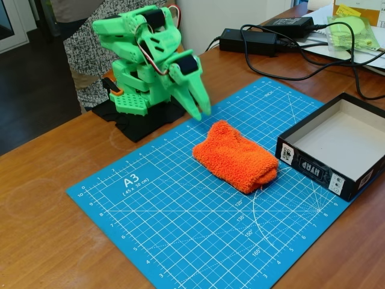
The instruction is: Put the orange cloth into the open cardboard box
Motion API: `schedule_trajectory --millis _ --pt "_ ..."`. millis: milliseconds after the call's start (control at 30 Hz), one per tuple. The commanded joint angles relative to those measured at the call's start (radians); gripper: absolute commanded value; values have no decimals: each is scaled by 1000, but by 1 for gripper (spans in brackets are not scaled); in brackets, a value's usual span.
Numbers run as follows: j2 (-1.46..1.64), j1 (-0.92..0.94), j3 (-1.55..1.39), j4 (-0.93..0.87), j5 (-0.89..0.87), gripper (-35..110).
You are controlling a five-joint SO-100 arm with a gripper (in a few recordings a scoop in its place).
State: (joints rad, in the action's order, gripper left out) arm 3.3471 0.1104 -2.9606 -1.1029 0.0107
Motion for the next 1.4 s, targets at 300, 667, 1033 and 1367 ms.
schedule_trajectory --millis 300,667,1033,1367 --pt "-749 54 164 348 48 38" --pt "-1434 66 462 426 84 39" --pt "-1195 80 611 210 80 0" --pt "-1132 -198 1077 -72 -198 0"
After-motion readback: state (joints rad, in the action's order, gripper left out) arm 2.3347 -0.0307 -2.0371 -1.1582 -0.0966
